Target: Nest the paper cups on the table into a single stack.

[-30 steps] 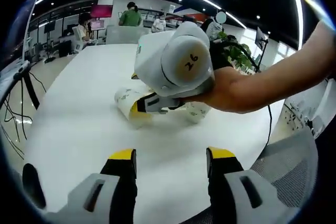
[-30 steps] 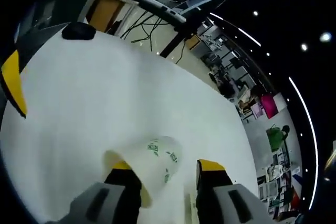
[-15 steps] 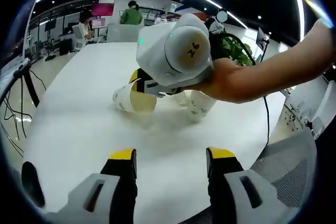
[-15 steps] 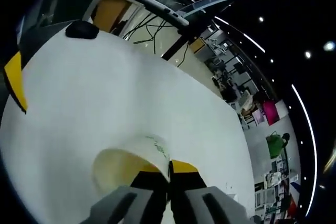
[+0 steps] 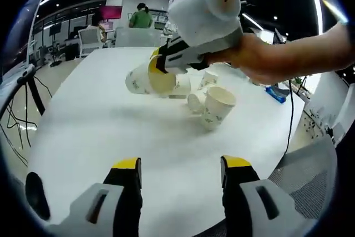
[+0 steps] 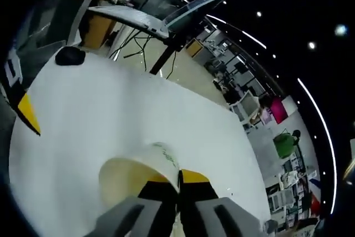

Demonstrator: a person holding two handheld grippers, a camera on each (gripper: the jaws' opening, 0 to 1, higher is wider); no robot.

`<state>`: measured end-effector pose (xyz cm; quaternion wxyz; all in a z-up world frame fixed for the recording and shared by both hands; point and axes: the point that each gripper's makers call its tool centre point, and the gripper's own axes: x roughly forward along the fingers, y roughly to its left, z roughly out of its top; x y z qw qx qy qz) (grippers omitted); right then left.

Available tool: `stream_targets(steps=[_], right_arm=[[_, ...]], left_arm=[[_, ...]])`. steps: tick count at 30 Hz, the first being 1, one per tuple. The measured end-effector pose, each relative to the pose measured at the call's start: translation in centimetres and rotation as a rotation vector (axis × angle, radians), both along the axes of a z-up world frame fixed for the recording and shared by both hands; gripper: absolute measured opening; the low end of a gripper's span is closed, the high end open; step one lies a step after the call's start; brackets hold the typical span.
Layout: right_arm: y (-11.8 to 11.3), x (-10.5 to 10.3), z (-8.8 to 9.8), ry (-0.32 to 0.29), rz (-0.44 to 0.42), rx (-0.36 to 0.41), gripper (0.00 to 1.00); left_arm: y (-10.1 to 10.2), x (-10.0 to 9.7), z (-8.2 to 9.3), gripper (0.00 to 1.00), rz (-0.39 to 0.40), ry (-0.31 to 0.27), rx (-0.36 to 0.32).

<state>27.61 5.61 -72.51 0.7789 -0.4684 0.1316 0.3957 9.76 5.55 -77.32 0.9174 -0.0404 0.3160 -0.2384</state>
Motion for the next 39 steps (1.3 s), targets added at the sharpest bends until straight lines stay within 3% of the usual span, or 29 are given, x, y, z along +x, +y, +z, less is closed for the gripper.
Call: stream_targets(steps=[10, 18, 28, 39], right_arm=[[-4.7, 0.3, 4.7, 0.000, -0.073, 0.040, 0.00], [-9.1, -0.5, 7.2, -0.008, -0.085, 0.004, 0.00], [-12.6, -2.4, 8.5, 0.035, -0.073, -0.057, 0.00], [-13.2, -4.4, 7.9, 0.072, -0.040, -0.121, 0.00]], left_arm=[[0.0, 0.2, -0.3, 0.56, -0.007, -0.011, 0.002], [0.0, 0.2, -0.5, 0.56, -0.020, -0.008, 0.014], [0.0, 0.4, -0.1, 0.55, -0.019, -0.034, 0.013], [0.0, 0.5, 0.0, 0.56, -0.018, -0.044, 0.002]])
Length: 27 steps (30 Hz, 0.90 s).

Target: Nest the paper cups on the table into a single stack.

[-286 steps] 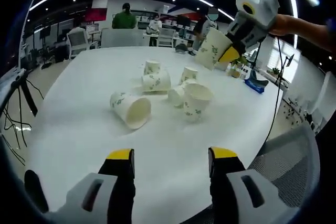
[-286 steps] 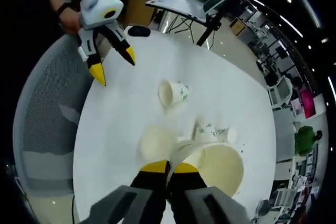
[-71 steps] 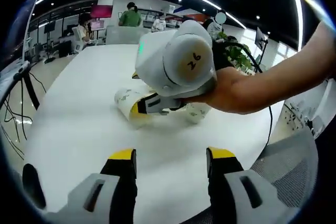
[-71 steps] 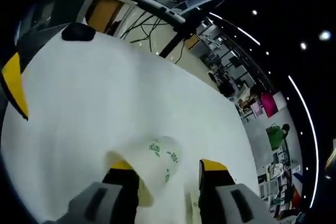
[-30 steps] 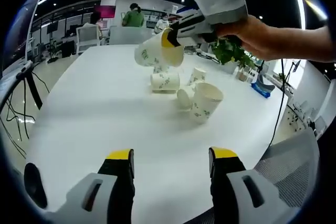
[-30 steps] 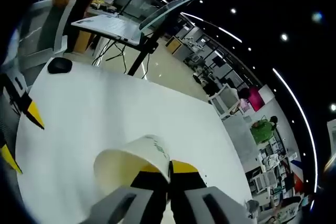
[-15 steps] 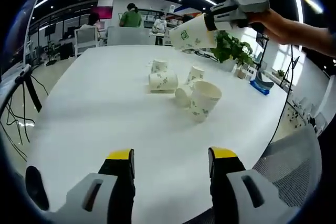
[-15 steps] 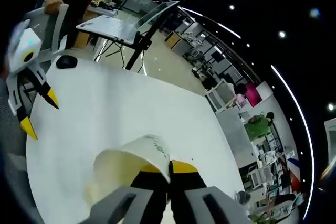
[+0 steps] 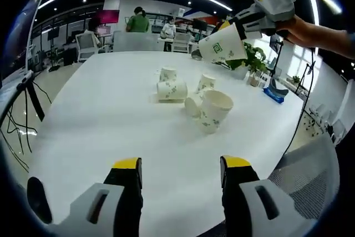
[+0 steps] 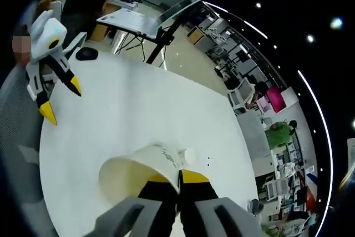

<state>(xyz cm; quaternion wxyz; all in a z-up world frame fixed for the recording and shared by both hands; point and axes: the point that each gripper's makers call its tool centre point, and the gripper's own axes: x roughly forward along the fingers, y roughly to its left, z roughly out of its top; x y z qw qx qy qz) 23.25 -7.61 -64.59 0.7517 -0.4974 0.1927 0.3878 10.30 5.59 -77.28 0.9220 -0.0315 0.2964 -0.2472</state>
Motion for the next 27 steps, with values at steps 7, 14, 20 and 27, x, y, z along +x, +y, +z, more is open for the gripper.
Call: stream_targets(steps=[7, 14, 20, 27], right_arm=[[-0.4, -0.4, -1.3, 0.049, 0.022, -0.034, 0.00], [-1.0, -1.0, -2.6, 0.098, 0.031, -0.063, 0.00], [-1.3, -1.3, -3.8, 0.129, 0.040, -0.089, 0.00], [-1.8, -2.5, -5.9, 0.207, 0.059, -0.151, 0.00]], left_arm=[[-0.1, -0.1, 0.3, 0.56, 0.000, -0.004, -0.007], [-0.2, -0.2, 0.4, 0.55, -0.003, -0.005, -0.008], [-0.2, -0.2, 0.5, 0.56, -0.002, -0.008, -0.007], [-0.2, -0.1, 0.5, 0.56, -0.001, -0.008, -0.007]])
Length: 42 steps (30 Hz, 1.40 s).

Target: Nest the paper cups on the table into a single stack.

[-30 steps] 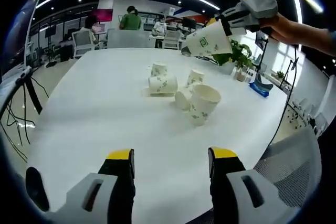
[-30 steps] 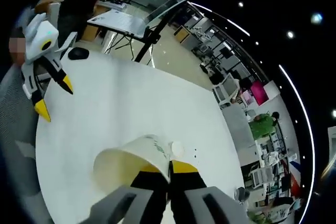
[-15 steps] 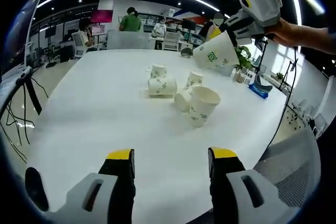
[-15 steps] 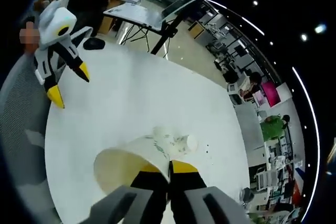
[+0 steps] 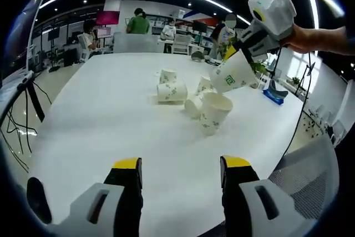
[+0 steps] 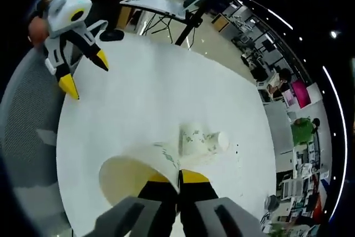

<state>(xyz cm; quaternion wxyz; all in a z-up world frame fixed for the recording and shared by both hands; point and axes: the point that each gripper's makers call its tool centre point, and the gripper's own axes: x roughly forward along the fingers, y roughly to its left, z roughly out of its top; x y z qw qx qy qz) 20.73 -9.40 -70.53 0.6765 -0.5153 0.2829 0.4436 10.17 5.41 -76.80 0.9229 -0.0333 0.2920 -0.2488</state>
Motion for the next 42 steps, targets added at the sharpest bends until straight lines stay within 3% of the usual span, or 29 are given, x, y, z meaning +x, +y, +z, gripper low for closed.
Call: stream_targets(steps=[12, 18, 35, 42], right_arm=[[-0.5, -0.9, -3.2, 0.097, 0.057, -0.119, 0.00], [0.1, -0.2, -4.0, 0.166, 0.031, -0.109, 0.00], [0.7, 1.2, -6.1, 0.234, 0.009, -0.157, 0.00], [0.8, 1.3, -7.0, 0.298, -0.032, -0.160, 0.00]], left_arm=[[0.2, 0.1, 0.0, 0.55, 0.009, -0.001, -0.002], [0.2, 0.0, 0.1, 0.55, 0.010, -0.001, -0.004], [0.2, 0.1, 0.0, 0.55, 0.013, 0.000, -0.010], [0.2, 0.1, 0.1, 0.54, 0.014, -0.002, -0.013]])
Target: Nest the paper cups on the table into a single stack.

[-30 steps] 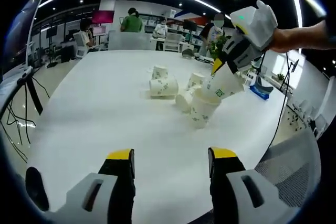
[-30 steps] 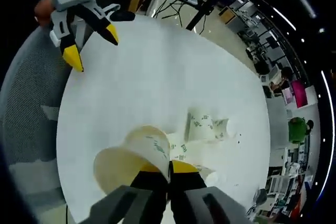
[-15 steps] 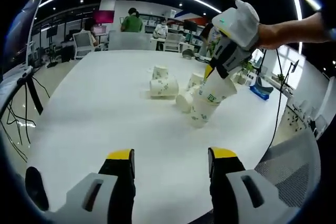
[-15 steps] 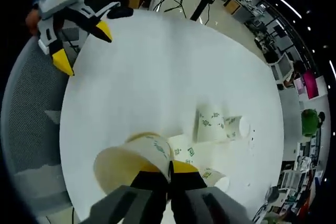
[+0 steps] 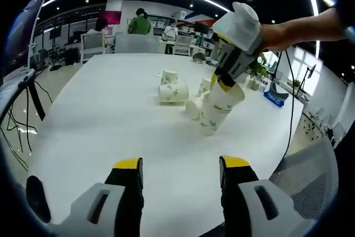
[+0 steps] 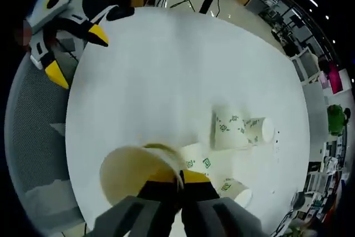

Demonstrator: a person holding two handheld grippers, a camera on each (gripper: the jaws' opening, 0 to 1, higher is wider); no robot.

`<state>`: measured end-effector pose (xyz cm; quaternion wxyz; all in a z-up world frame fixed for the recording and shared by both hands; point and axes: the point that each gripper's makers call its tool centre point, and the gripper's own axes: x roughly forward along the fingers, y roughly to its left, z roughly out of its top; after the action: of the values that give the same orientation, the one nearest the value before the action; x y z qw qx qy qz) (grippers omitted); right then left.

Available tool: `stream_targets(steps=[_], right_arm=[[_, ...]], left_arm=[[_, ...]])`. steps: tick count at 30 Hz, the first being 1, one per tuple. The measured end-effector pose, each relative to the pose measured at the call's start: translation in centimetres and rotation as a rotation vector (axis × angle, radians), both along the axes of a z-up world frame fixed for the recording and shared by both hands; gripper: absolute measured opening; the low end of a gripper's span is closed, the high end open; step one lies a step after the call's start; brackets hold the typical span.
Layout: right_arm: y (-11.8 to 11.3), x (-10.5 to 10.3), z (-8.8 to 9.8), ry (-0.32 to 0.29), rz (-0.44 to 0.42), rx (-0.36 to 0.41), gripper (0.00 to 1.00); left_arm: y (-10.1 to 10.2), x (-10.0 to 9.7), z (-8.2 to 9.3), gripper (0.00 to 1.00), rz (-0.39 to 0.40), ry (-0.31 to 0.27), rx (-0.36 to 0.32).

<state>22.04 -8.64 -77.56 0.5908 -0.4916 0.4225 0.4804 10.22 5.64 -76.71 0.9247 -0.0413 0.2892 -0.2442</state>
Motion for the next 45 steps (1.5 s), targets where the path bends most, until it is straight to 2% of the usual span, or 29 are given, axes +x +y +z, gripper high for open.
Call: stream_targets(steps=[4, 8, 13, 23, 26, 32, 34, 36, 39, 45], right_arm=[[-0.2, 0.2, -0.6, 0.008, 0.002, -0.018, 0.00], [0.1, 0.2, -0.8, 0.027, -0.038, 0.000, 0.00], [0.1, -0.2, -0.6, 0.043, -0.050, 0.011, 0.06], [0.5, 0.4, 1.3, 0.017, -0.064, 0.065, 0.17], [0.3, 1.1, 2.1, -0.023, -0.054, 0.088, 0.21], [-0.3, 1.9, 2.8, -0.043, -0.081, 0.116, 0.21], [-0.9, 2.1, 3.1, -0.048, -0.100, 0.117, 0.22], [-1.3, 2.5, 3.2, -0.049, -0.146, 0.149, 0.25], [-1.7, 3.0, 4.6, -0.089, -0.207, 0.198, 0.29], [-3.5, 5.2, 5.5, -0.167, -0.321, 0.267, 0.31]], left_arm=[[0.0, 0.0, 0.0, 0.54, 0.000, -0.002, -0.002], [0.1, 0.0, 0.2, 0.54, 0.004, -0.002, -0.004], [0.1, 0.0, 0.1, 0.54, 0.004, -0.002, -0.004], [-0.1, -0.1, 0.0, 0.53, -0.003, -0.001, 0.000], [-0.3, -0.1, 0.0, 0.53, -0.010, -0.001, 0.002], [-0.3, -0.1, 0.0, 0.53, -0.014, -0.002, 0.005], [-0.3, -0.1, 0.1, 0.53, -0.016, -0.004, 0.005], [-0.3, -0.1, 0.0, 0.53, -0.017, -0.004, 0.007], [-0.4, -0.1, 0.1, 0.53, -0.016, -0.005, 0.006], [-0.2, 0.0, -0.1, 0.53, -0.015, -0.004, 0.004]])
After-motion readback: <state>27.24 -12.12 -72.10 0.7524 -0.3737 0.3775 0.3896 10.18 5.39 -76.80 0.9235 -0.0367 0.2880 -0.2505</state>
